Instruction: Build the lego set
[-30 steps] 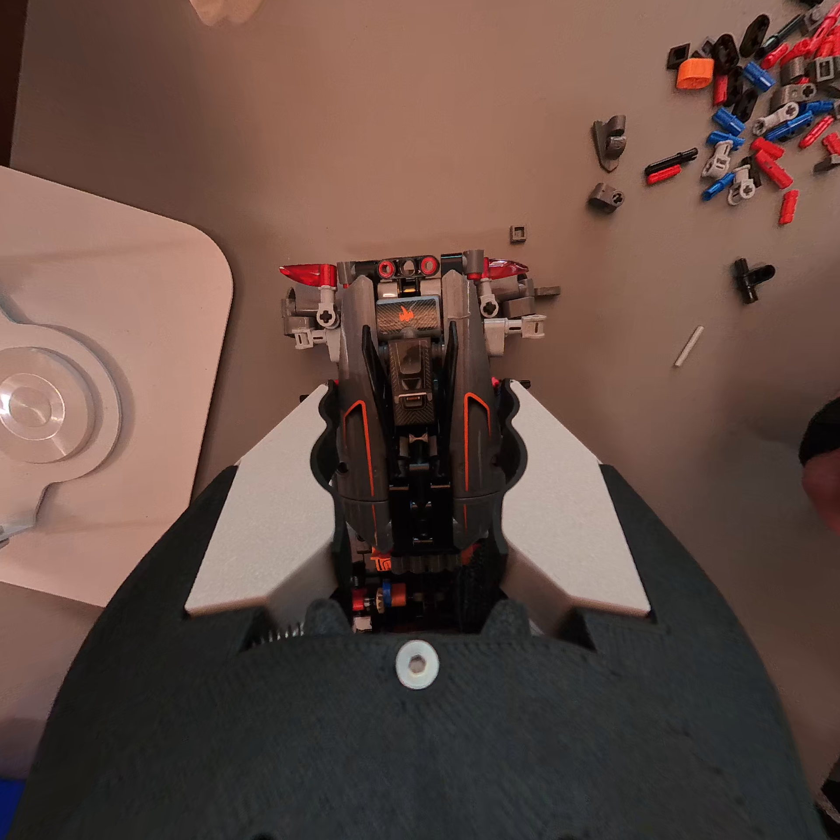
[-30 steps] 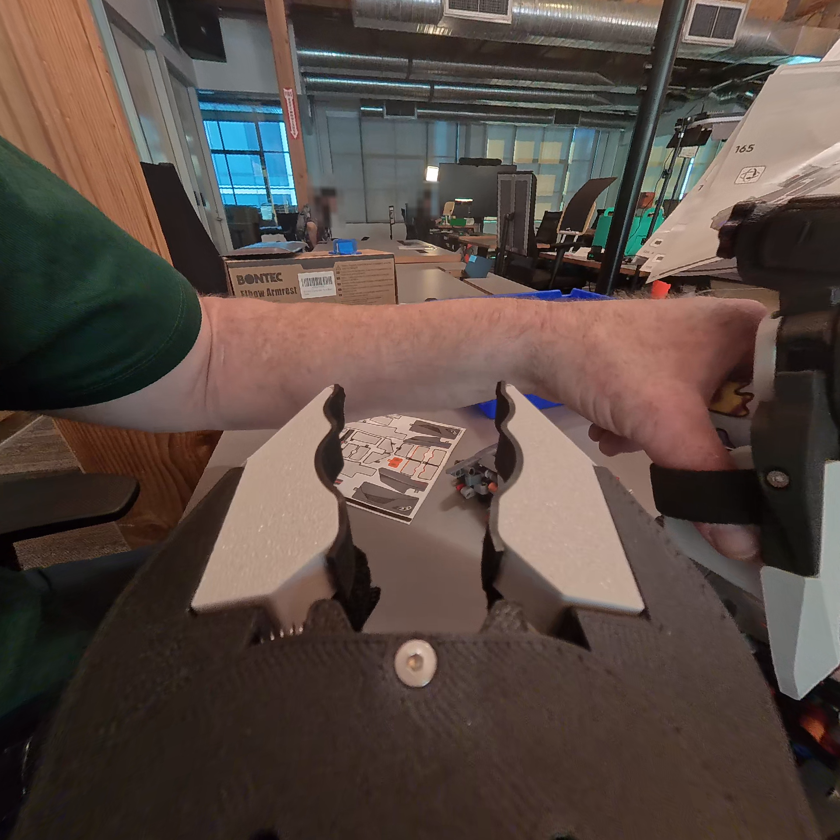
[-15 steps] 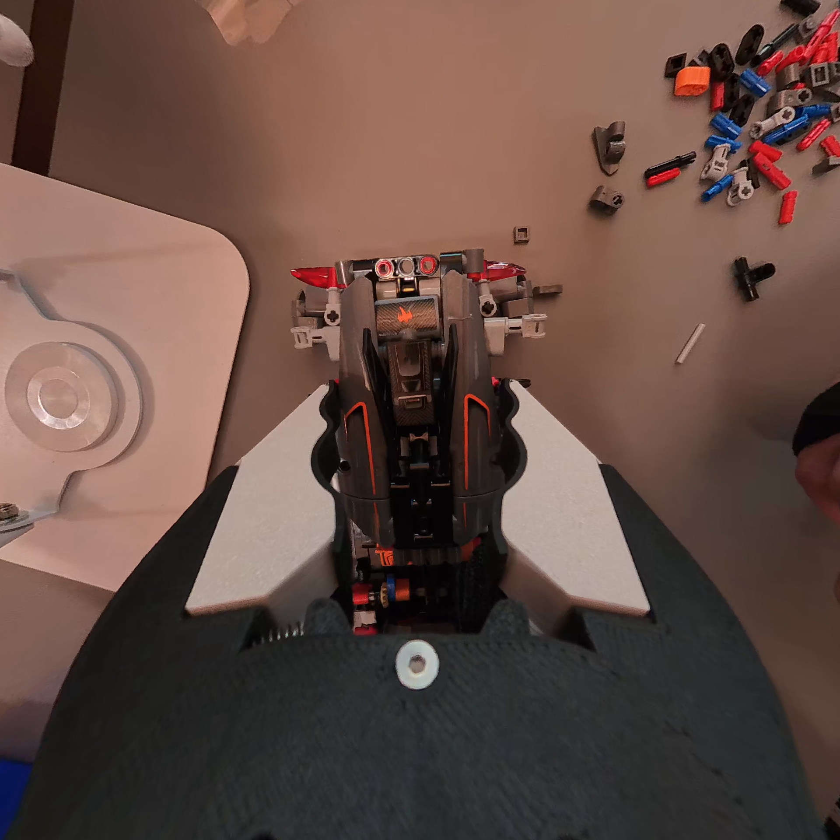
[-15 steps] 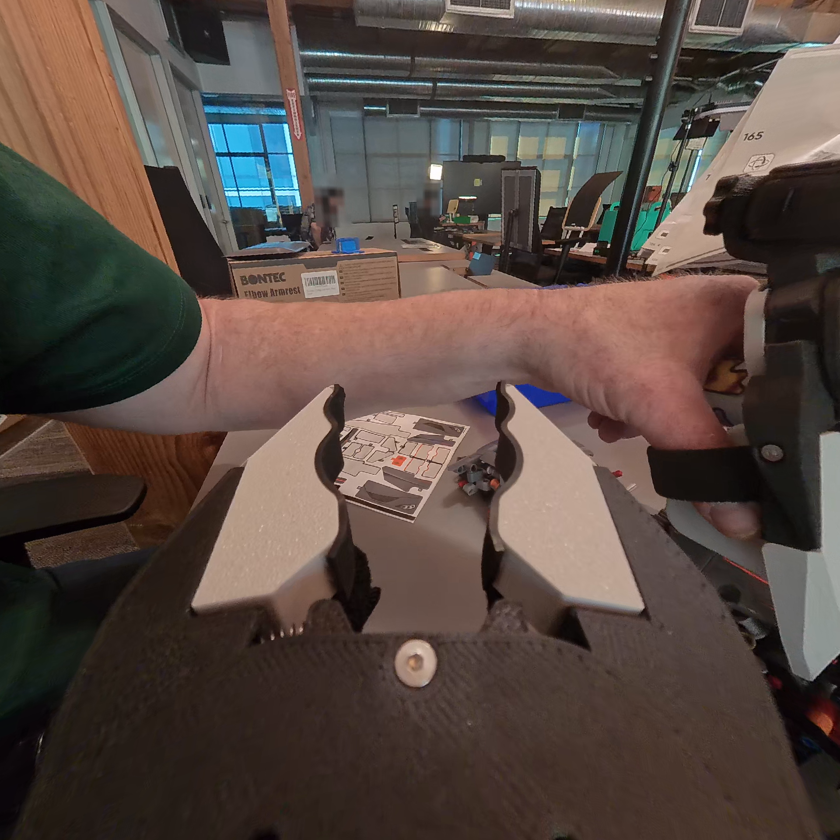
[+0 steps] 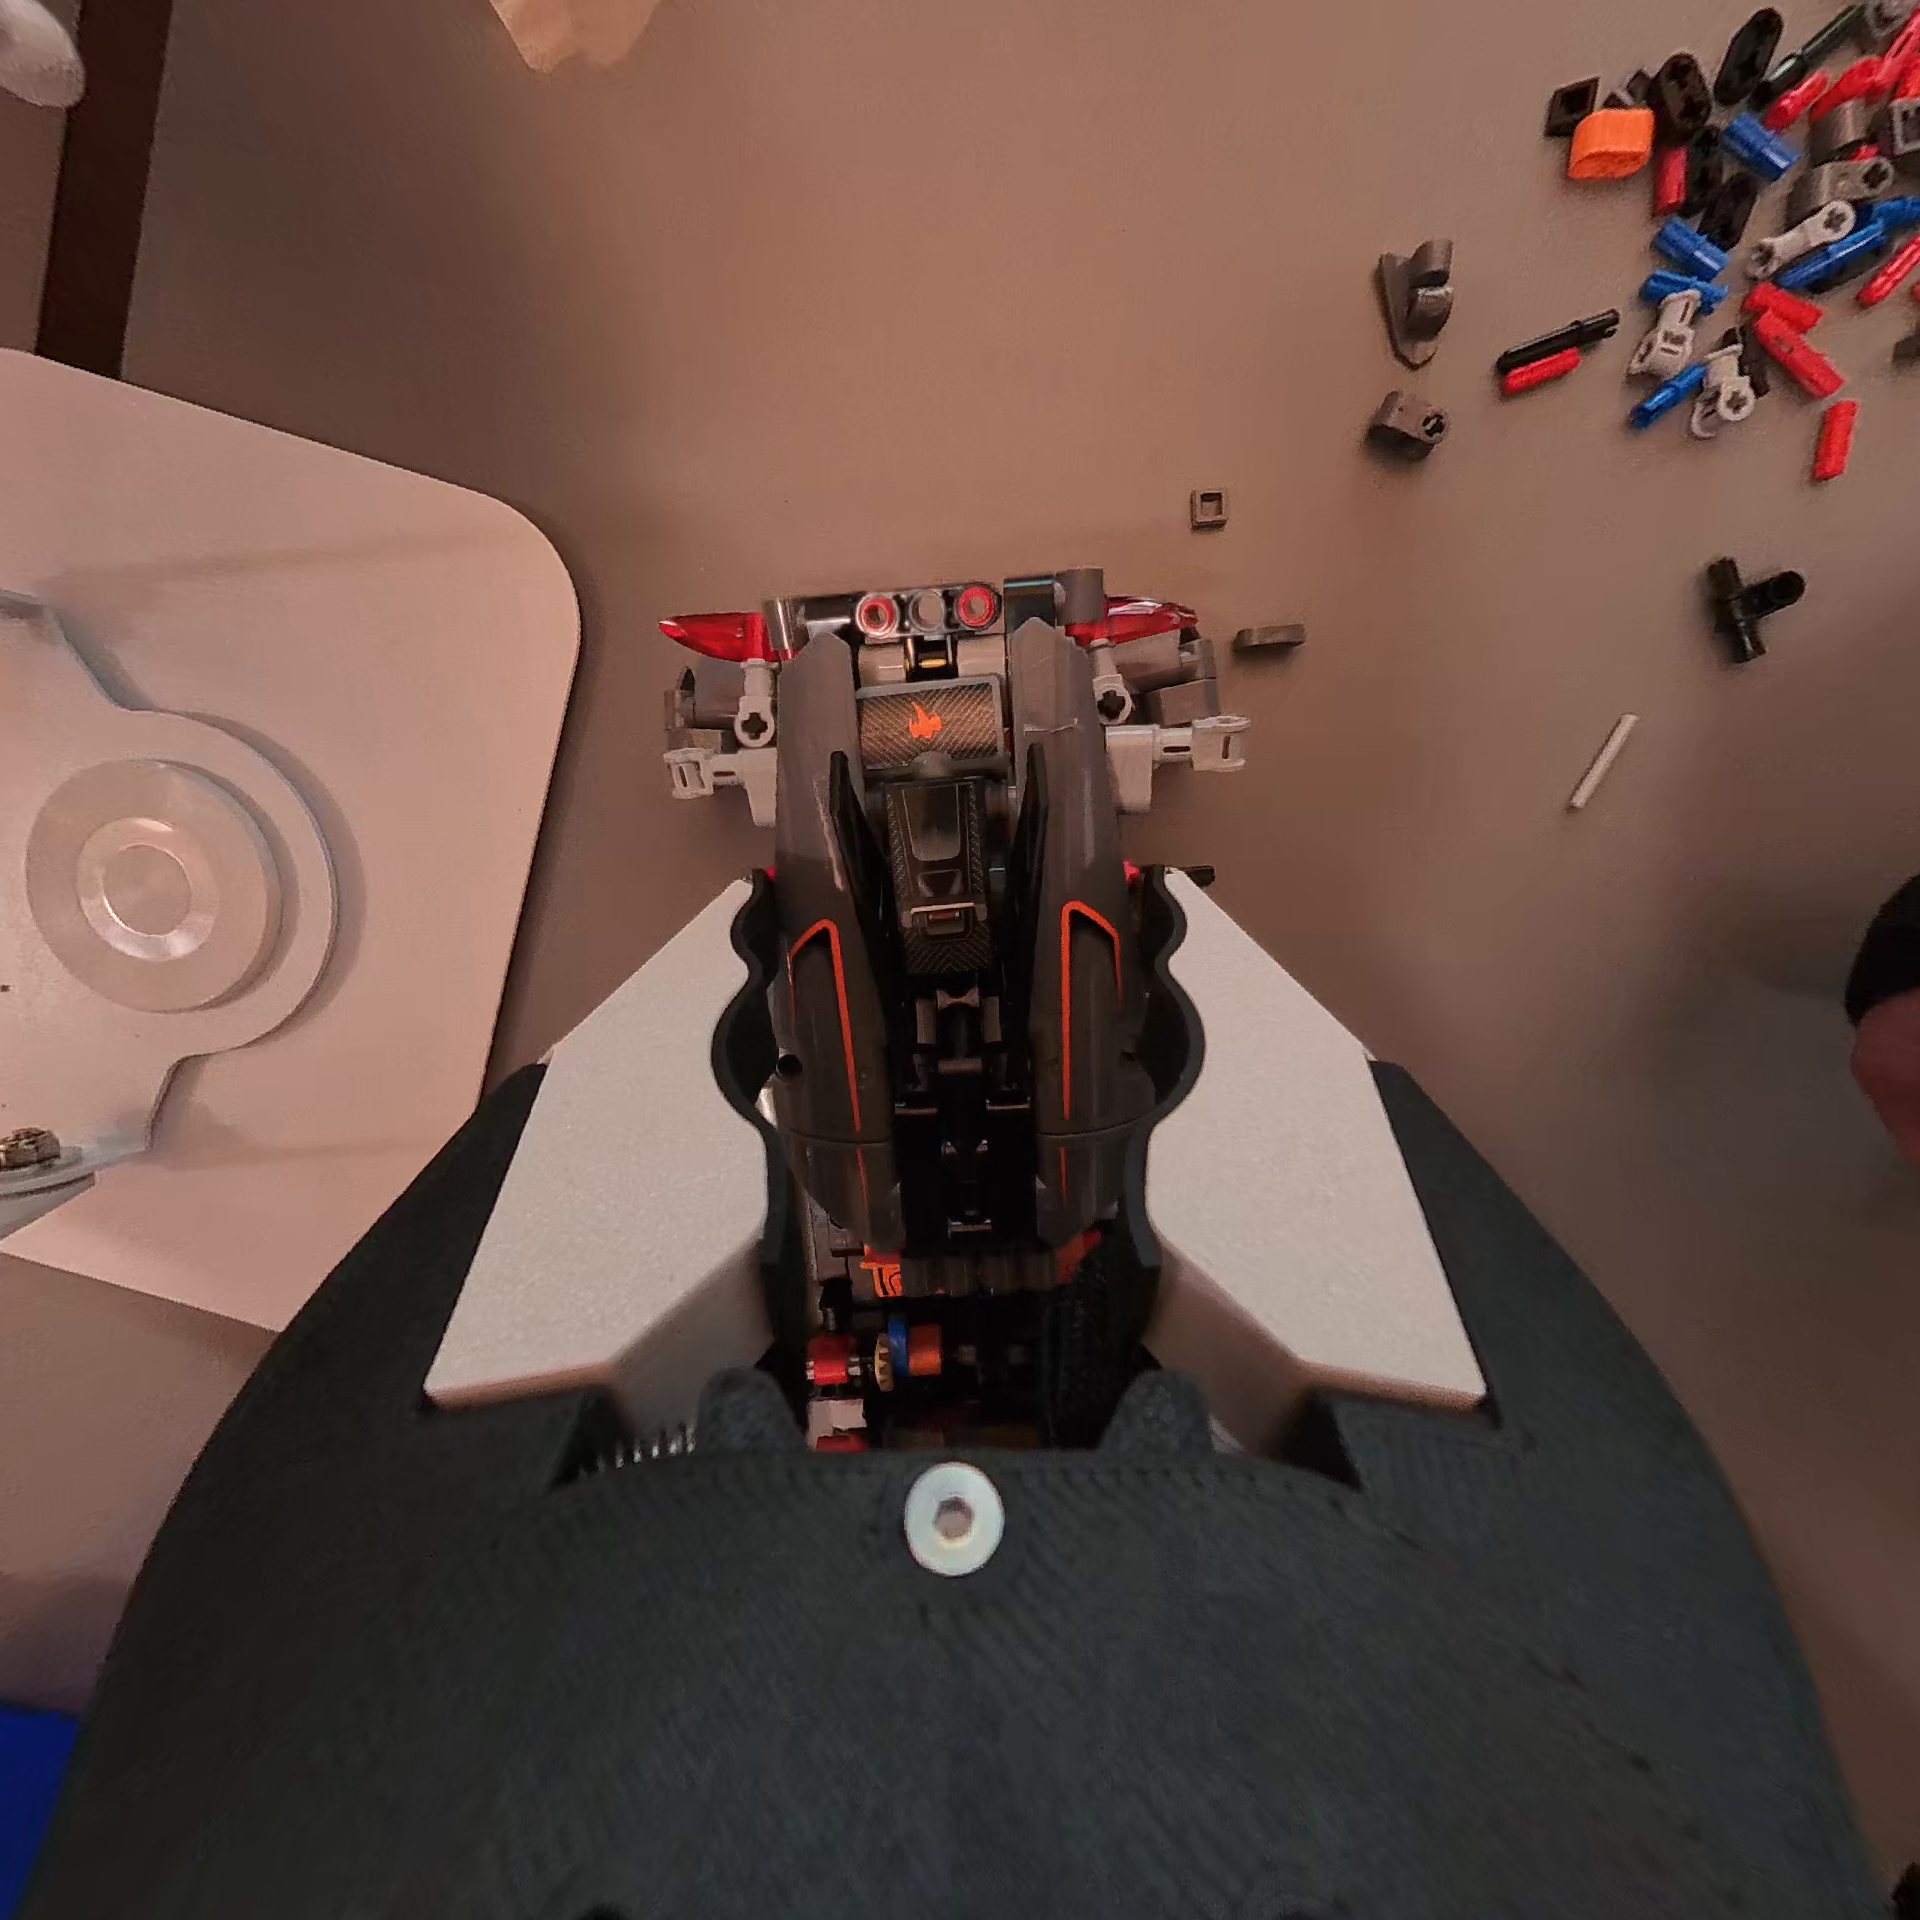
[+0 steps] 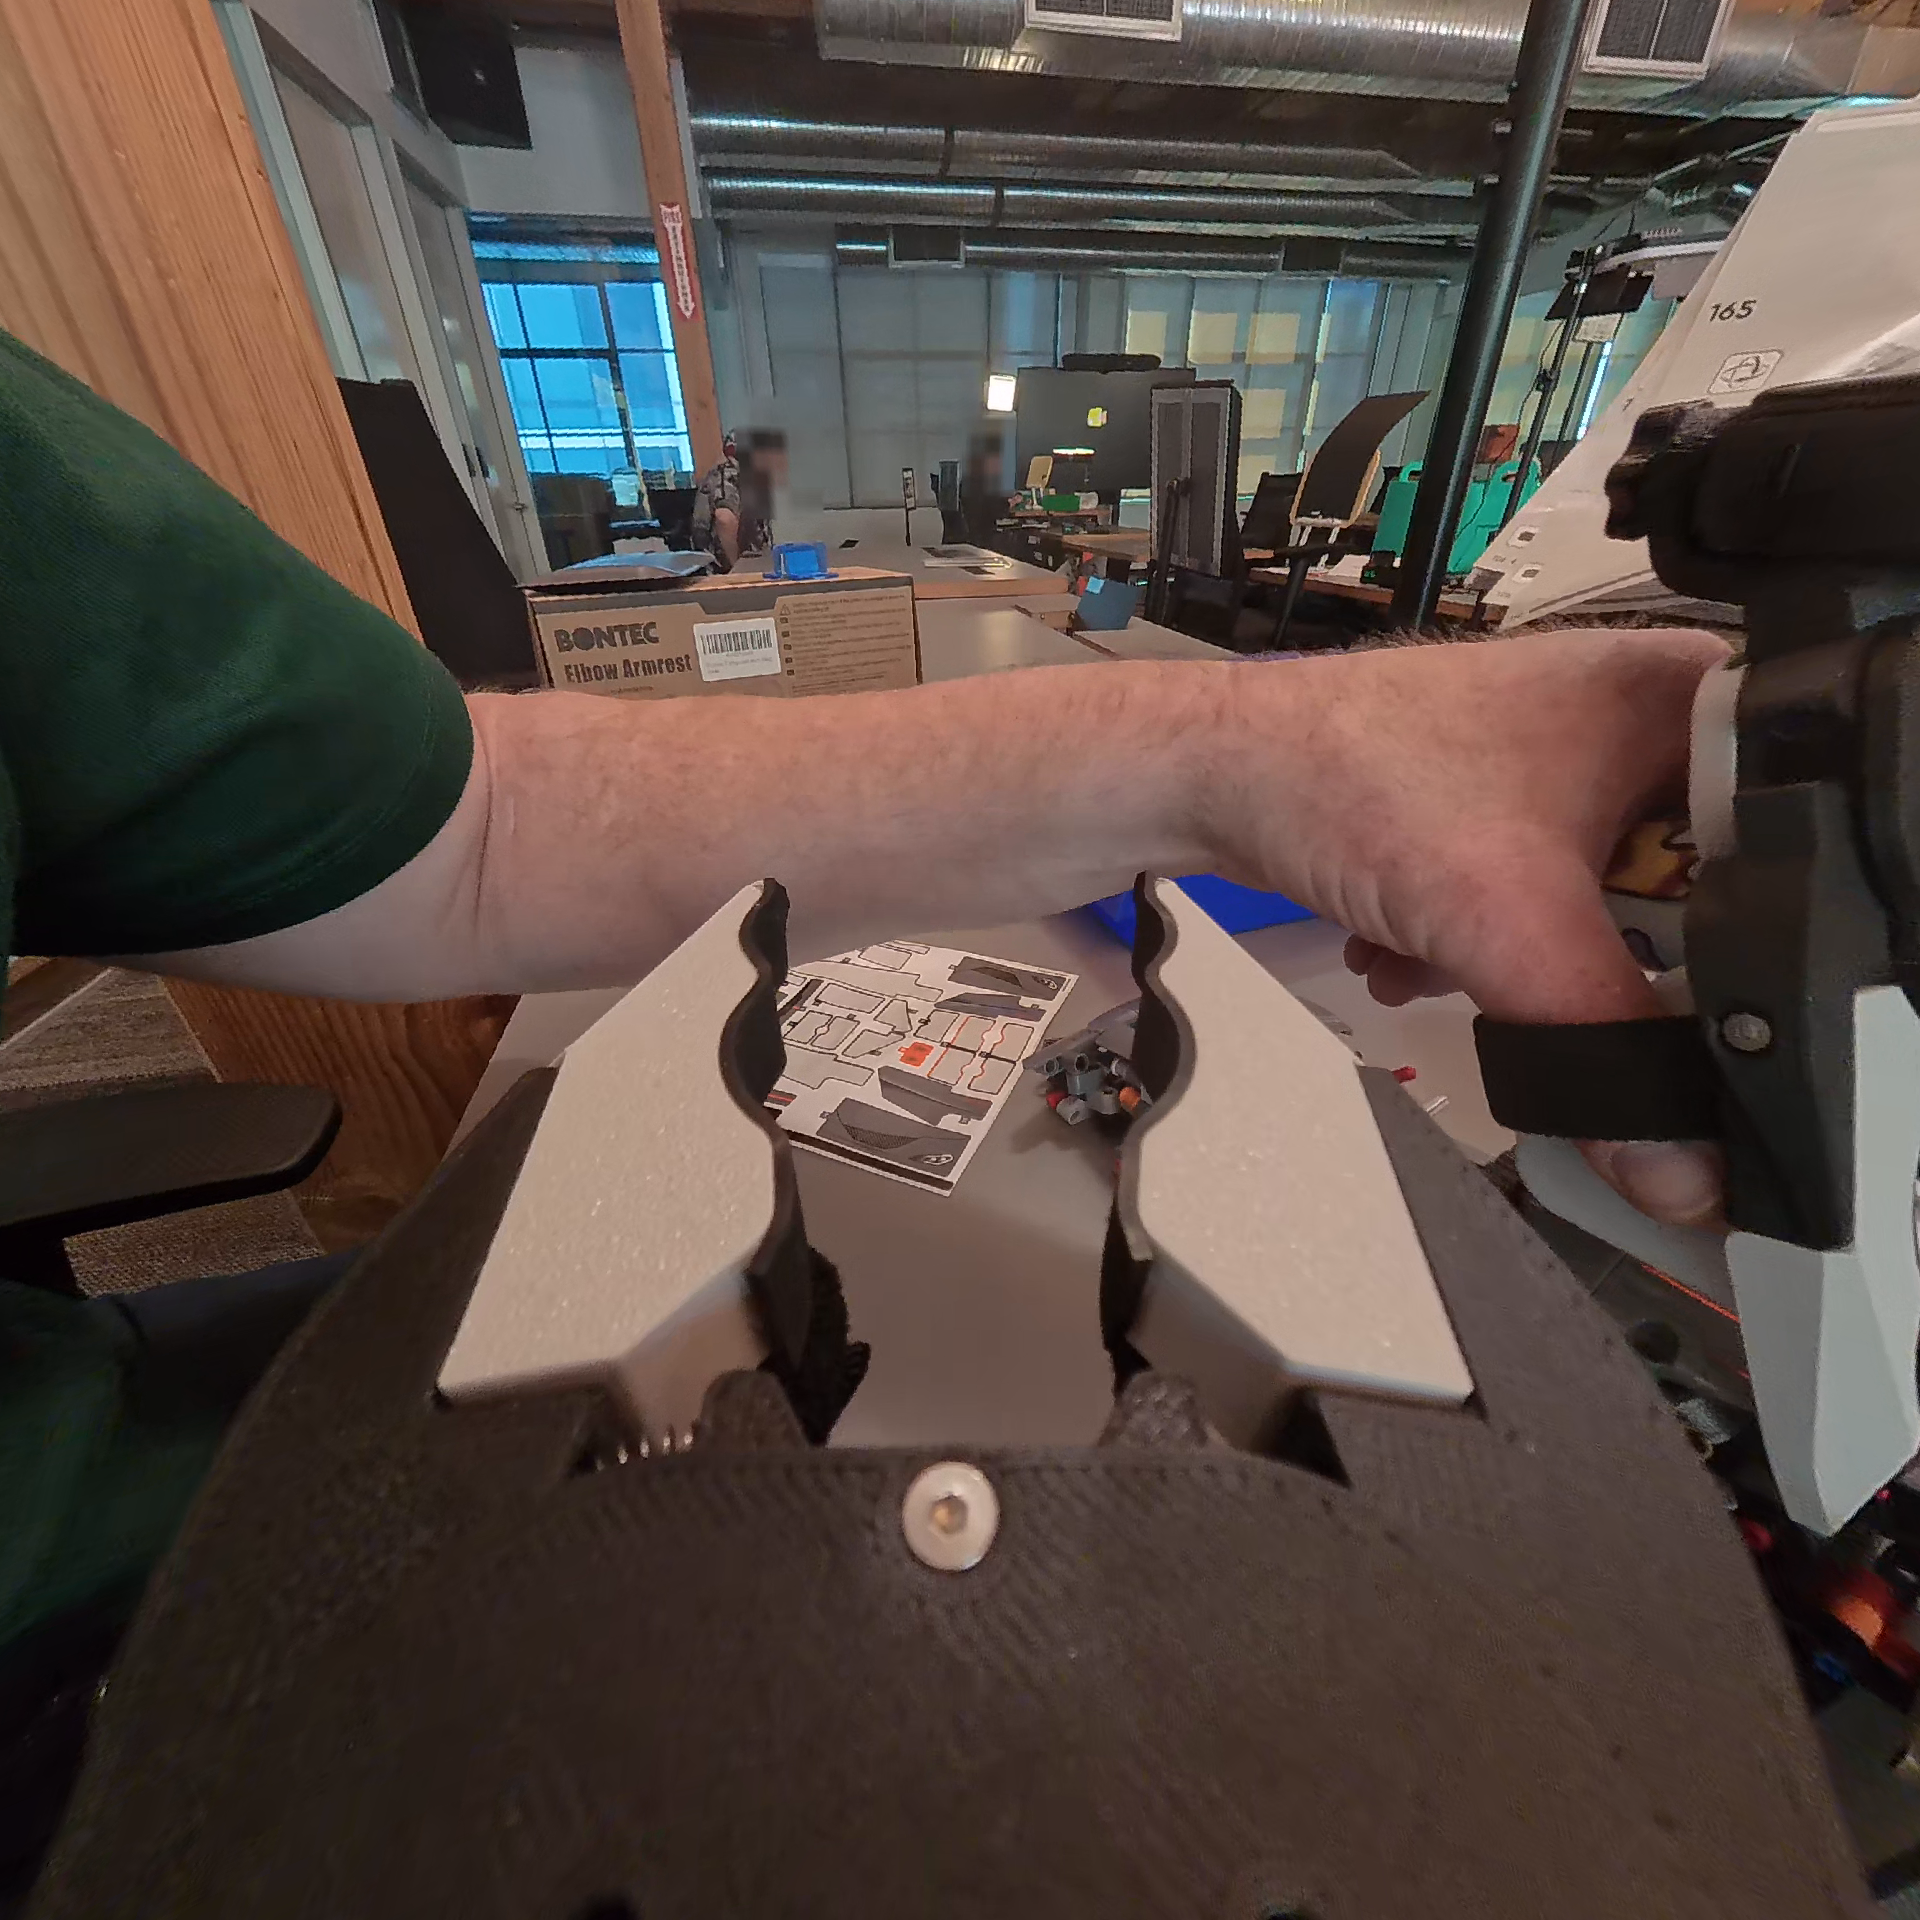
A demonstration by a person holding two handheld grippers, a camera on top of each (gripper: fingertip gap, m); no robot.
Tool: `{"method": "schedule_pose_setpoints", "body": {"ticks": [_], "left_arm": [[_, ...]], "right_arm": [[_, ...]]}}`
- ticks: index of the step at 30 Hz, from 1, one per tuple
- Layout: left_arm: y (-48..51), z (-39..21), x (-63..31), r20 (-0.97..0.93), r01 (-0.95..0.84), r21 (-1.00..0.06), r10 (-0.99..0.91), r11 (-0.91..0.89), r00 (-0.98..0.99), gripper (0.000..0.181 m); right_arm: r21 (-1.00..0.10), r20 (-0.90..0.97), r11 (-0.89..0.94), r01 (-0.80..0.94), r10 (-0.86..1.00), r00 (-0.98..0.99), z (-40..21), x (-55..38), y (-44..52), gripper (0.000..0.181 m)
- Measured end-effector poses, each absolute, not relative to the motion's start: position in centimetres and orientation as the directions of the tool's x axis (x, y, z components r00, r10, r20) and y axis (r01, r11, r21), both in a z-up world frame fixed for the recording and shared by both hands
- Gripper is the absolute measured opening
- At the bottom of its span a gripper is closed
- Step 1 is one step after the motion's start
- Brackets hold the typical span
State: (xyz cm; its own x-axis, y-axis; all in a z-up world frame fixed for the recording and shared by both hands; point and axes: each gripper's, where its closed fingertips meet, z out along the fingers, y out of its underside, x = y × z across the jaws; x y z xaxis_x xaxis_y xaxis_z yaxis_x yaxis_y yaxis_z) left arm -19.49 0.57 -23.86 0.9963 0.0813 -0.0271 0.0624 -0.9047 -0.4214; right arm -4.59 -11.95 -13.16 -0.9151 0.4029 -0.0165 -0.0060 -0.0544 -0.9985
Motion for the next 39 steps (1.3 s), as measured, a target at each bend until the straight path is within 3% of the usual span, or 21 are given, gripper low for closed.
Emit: {"method": "schedule_pose_setpoints", "body": {"ticks": [18,39], "left_arm": [[0.6,-25.6,-19.6,-0.097,0.022,-0.306,0.054,-0.952,0.994,0.069],[0.5,-25.2,-20.1,-0.134,0.032,-0.317,0.078,-0.948,0.988,0.068]], "right_arm": [[-0.999,-0.017,-0.052,-0.004,0.401,-0.916,-13.2,-4.6,-12.0,0.065],[-0.999,-0.018,-0.055,-0.004,0.400,-0.917,-13.2,-4.6,-11.9,0.065]]}}
